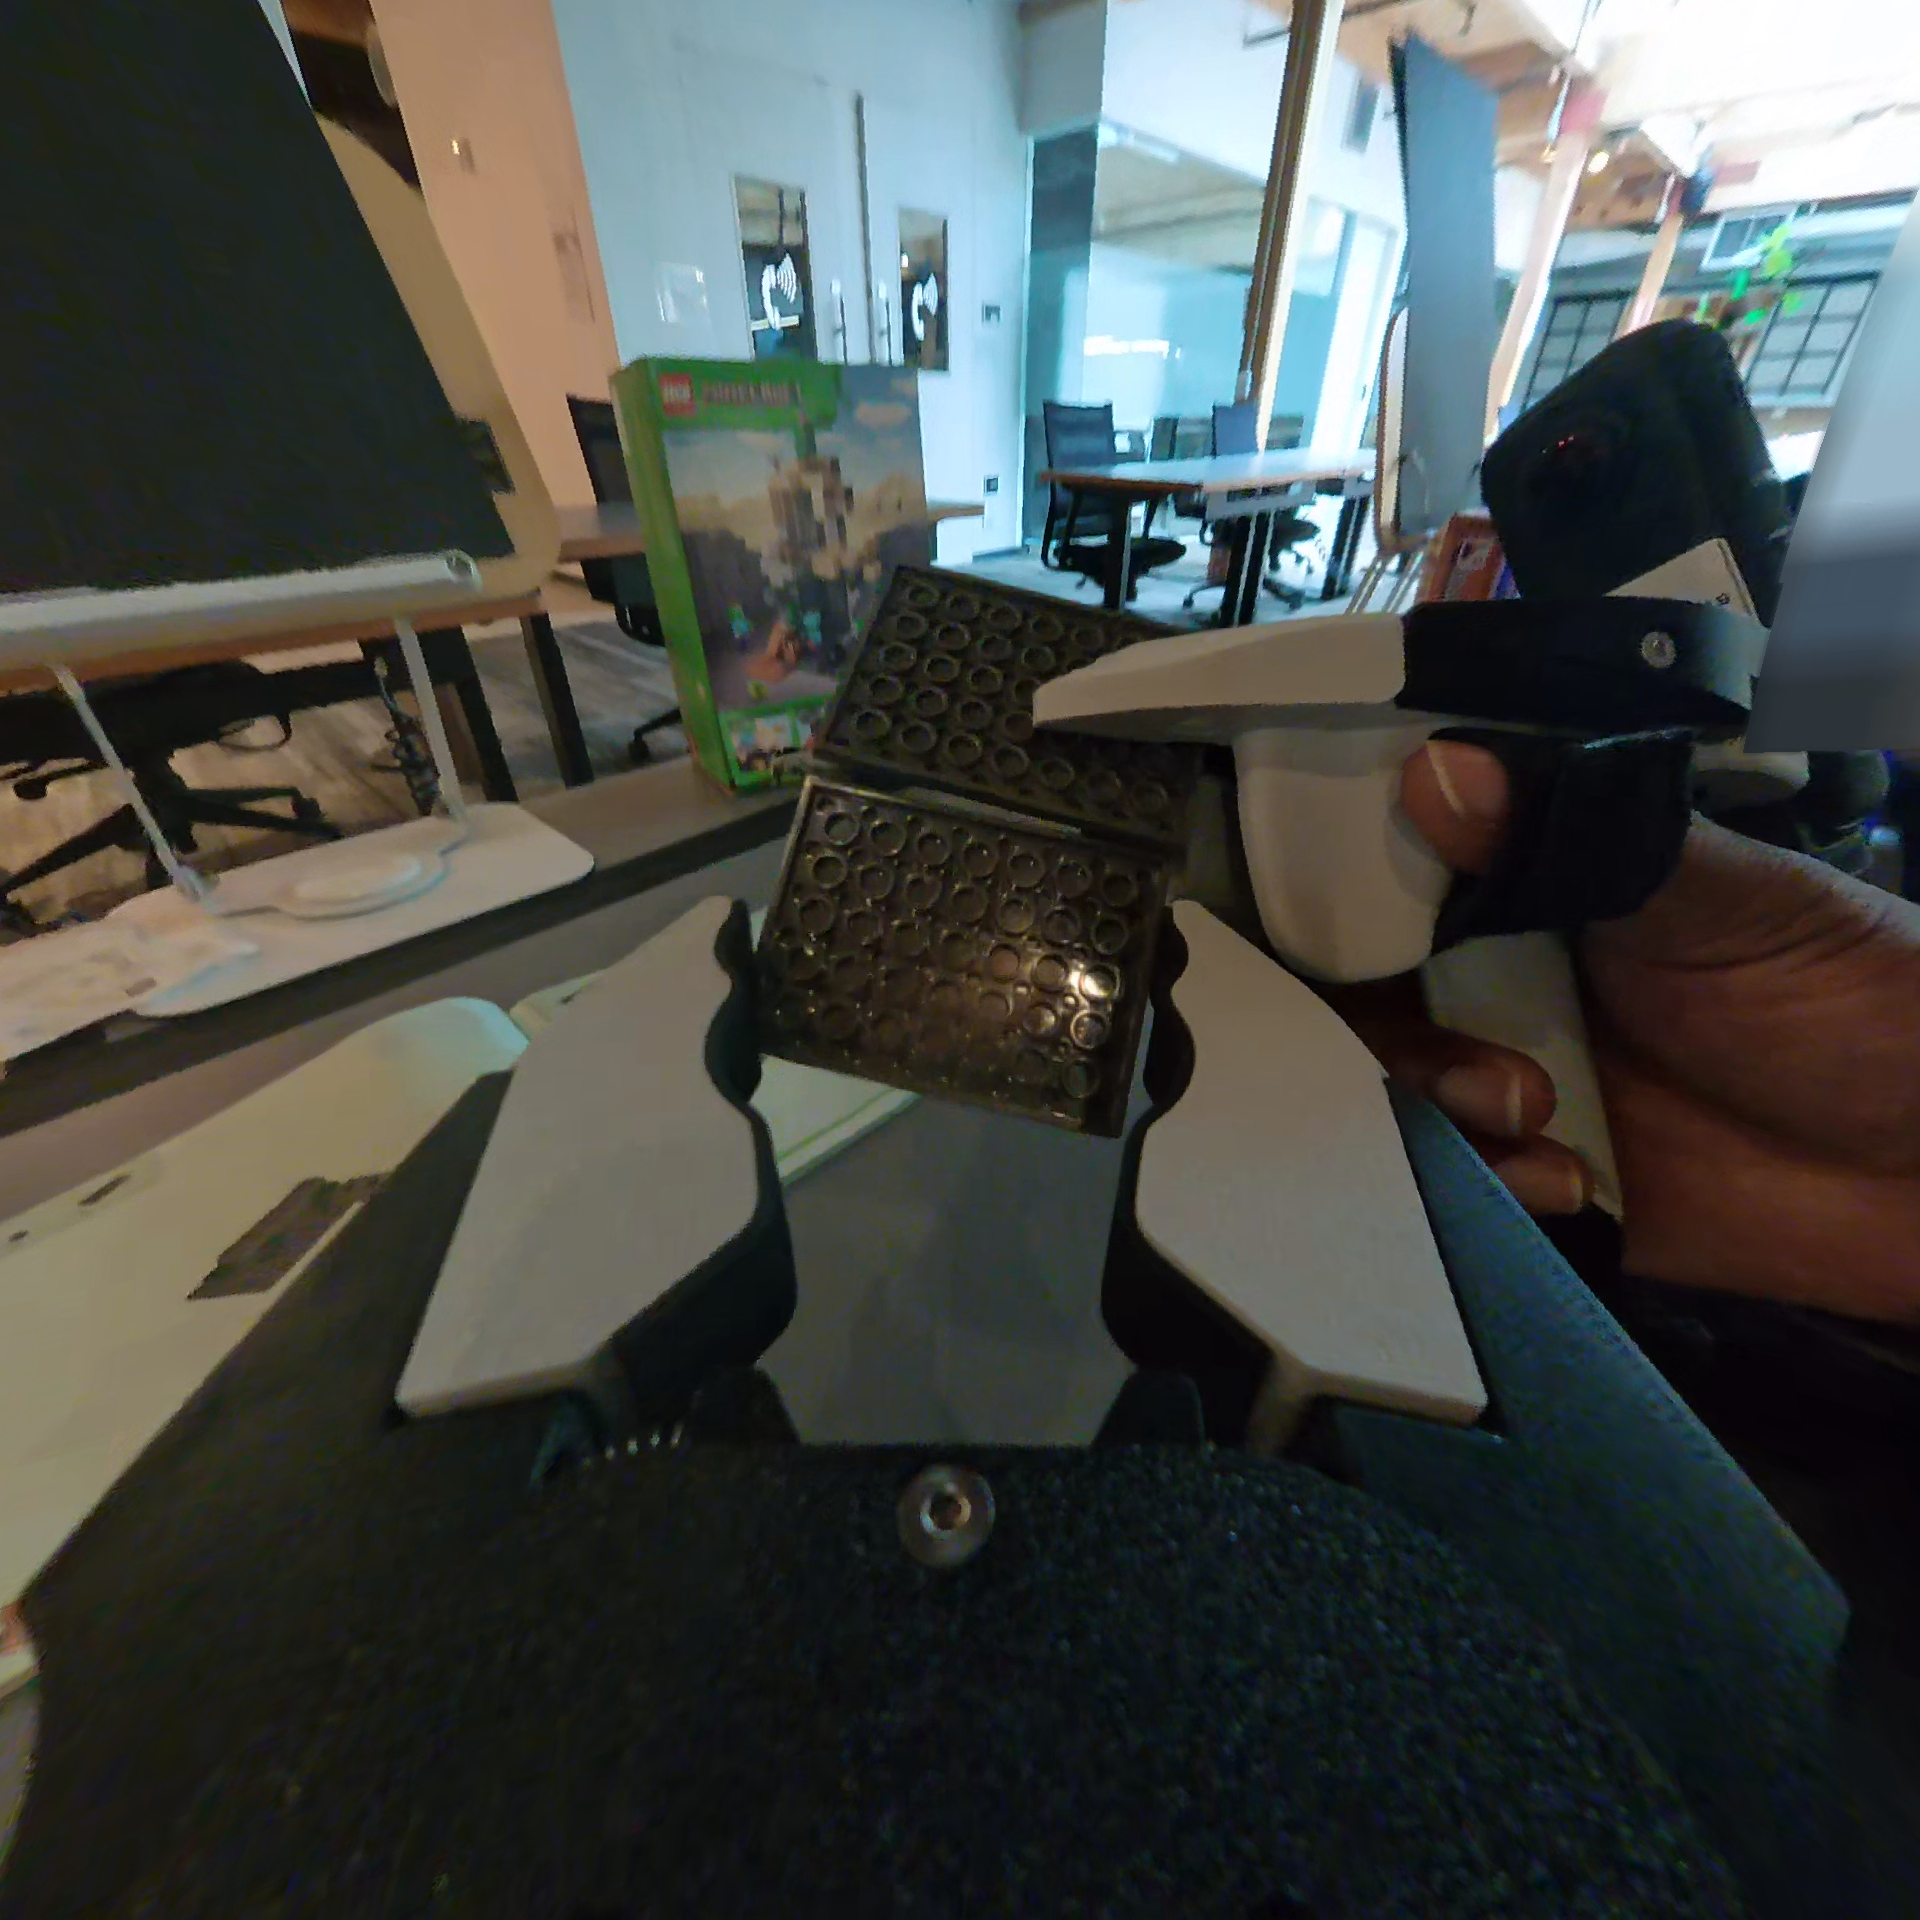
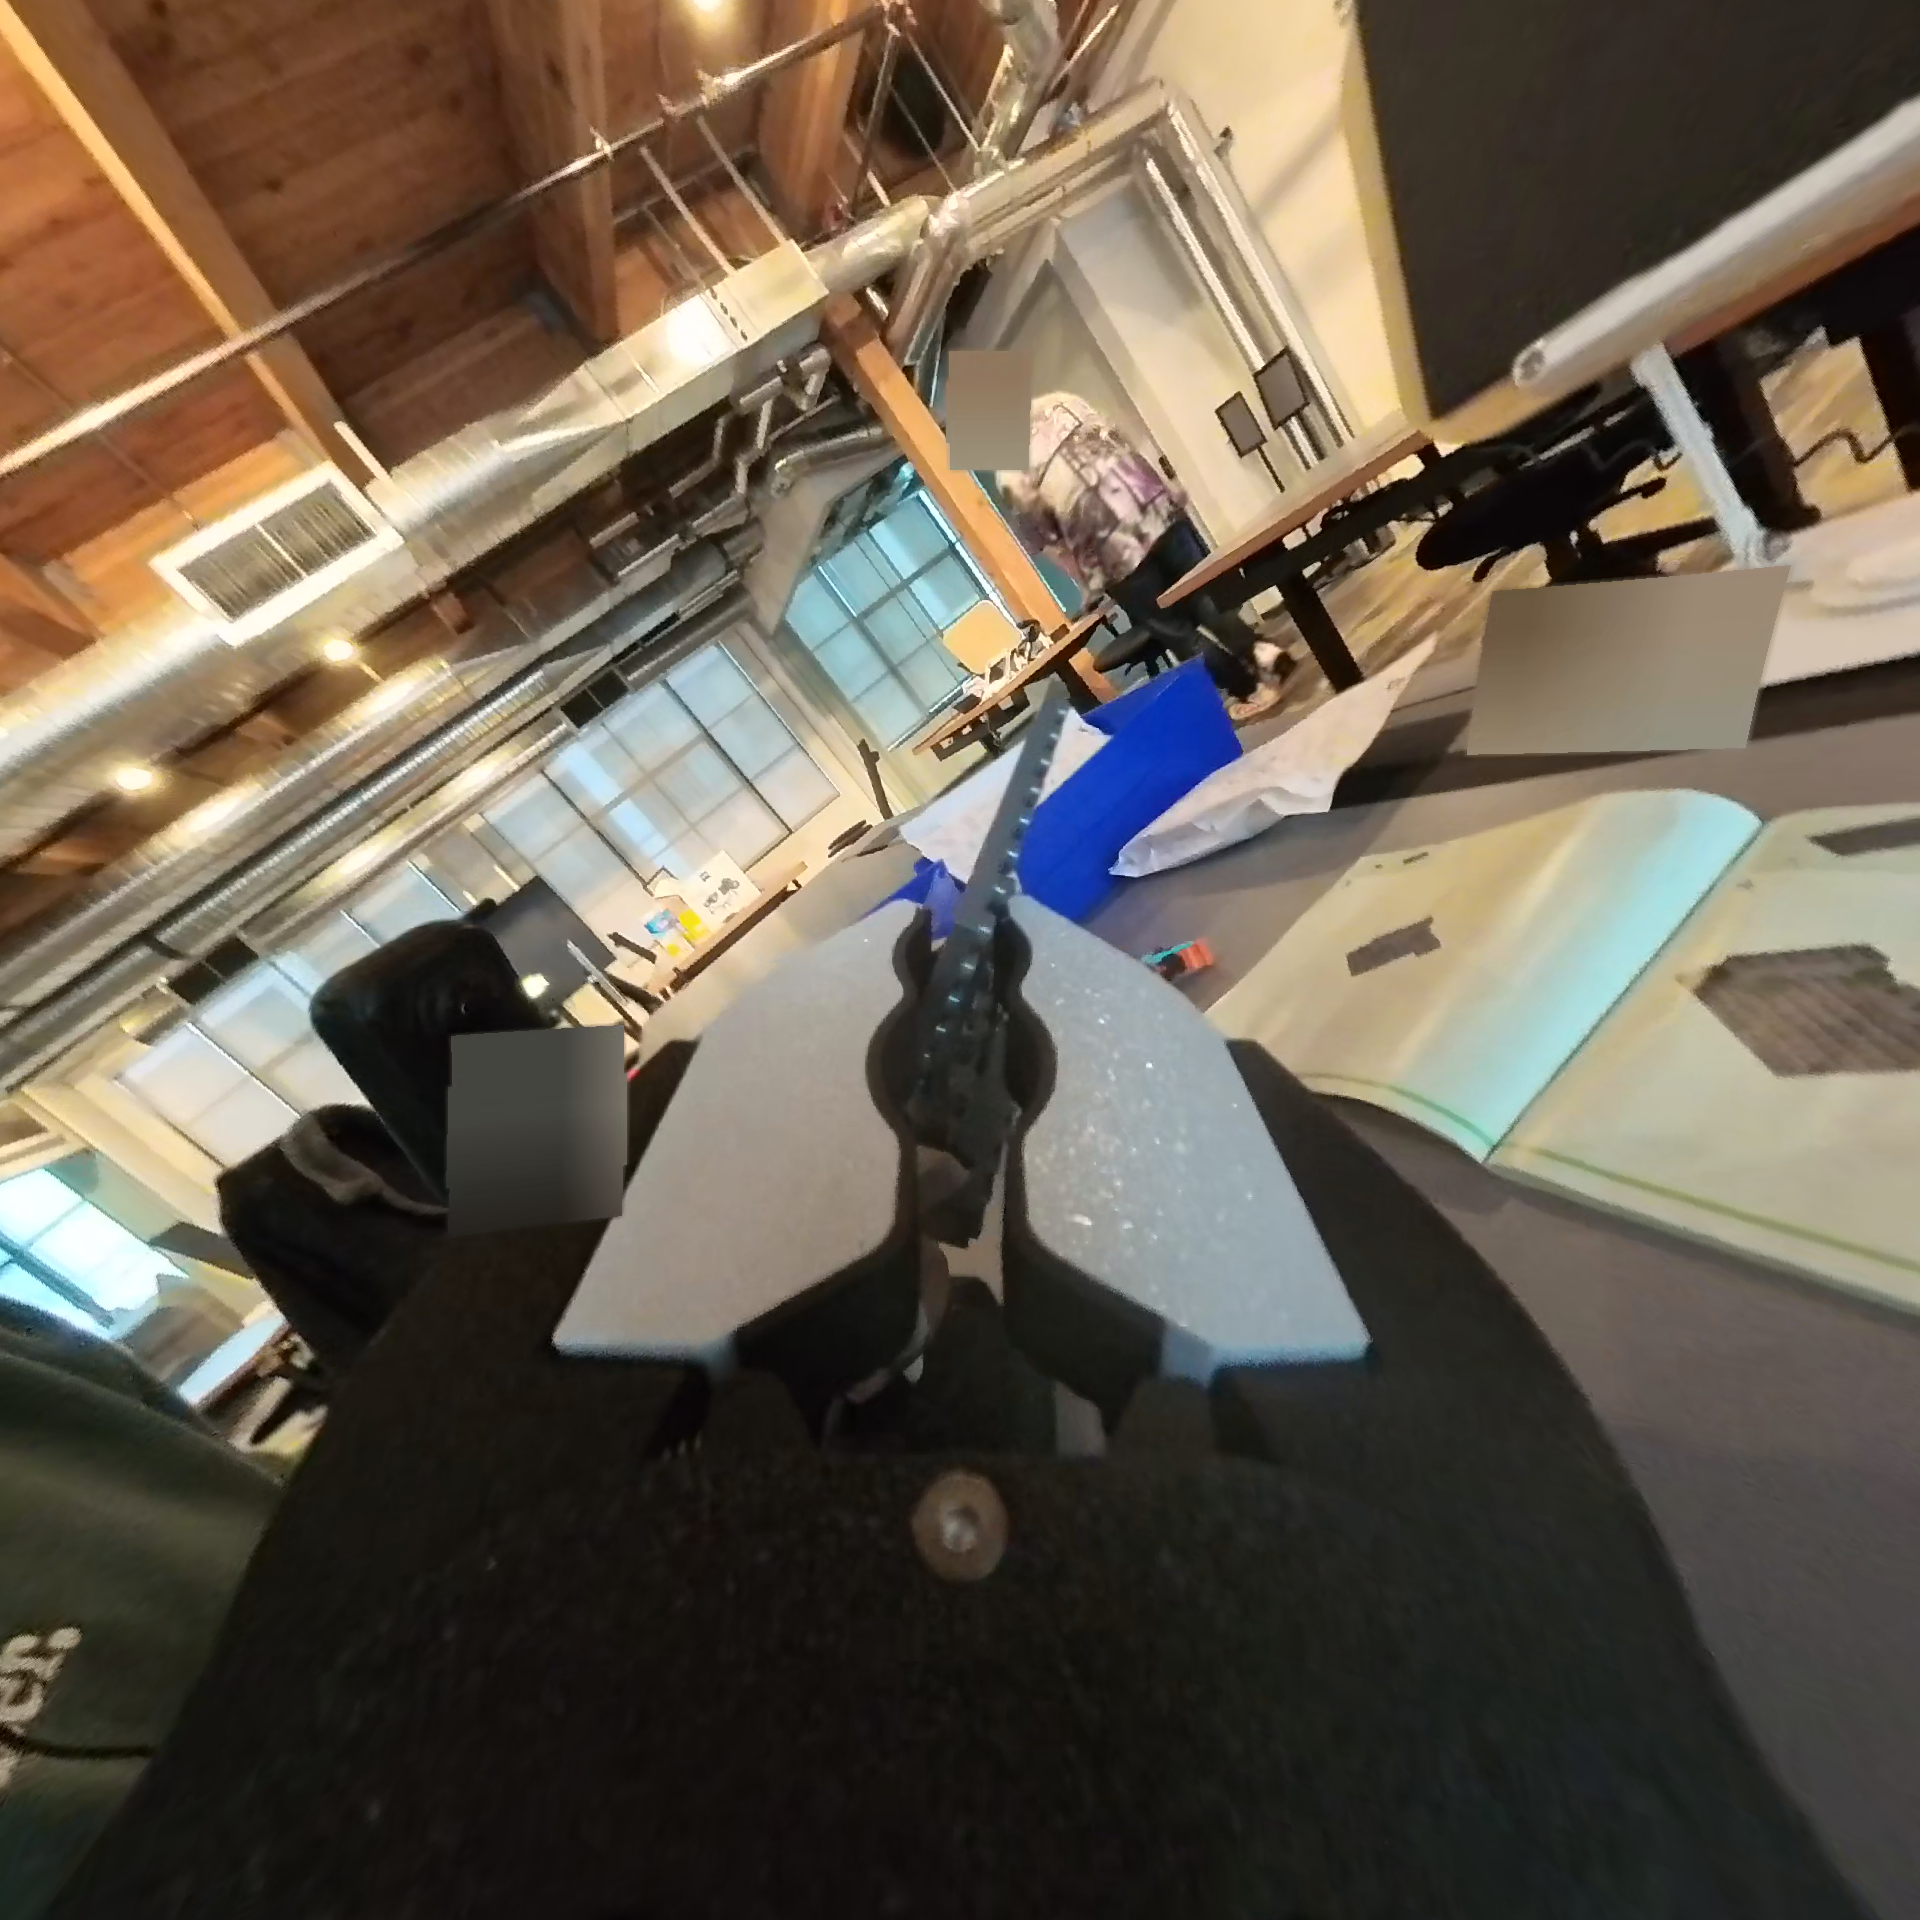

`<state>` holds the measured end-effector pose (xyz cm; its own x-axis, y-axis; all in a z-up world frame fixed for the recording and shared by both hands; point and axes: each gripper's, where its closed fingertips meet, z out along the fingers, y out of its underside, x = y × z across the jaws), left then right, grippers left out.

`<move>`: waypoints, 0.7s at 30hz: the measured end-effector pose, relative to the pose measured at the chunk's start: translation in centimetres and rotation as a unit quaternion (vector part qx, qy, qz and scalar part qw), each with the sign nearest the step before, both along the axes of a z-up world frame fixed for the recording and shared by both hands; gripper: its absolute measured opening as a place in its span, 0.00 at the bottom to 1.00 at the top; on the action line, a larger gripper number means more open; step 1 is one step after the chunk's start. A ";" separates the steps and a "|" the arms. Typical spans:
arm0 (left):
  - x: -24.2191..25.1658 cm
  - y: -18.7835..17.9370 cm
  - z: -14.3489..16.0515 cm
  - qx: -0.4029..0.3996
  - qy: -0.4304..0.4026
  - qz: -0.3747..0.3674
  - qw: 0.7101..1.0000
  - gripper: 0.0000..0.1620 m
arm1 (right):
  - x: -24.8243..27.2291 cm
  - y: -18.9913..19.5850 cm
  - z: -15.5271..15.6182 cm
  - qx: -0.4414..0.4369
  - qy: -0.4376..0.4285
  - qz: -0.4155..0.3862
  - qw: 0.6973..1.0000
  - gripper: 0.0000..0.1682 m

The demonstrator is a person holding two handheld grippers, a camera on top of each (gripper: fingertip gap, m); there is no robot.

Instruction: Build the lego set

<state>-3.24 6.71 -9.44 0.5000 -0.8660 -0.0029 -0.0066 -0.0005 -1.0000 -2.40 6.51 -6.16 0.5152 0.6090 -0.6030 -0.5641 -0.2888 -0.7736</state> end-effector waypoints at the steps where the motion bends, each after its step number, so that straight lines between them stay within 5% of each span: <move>1: 0.0 -0.1 0.1 0.001 -0.002 -0.001 1.000 0.45 | 0.0 -0.1 0.2 0.002 -0.003 0.001 1.000 0.06; 21: 0.2 0.5 -4.5 -0.050 0.116 -0.034 0.991 0.45 | 0.7 0.8 -5.0 -0.074 0.055 0.005 0.996 0.06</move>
<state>-3.02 7.23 -13.96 0.4362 -0.8995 -0.0237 -0.2394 -0.0906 -0.9667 -1.66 7.35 -11.16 0.4359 0.5138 -0.7390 -0.6389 -0.4017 -0.6561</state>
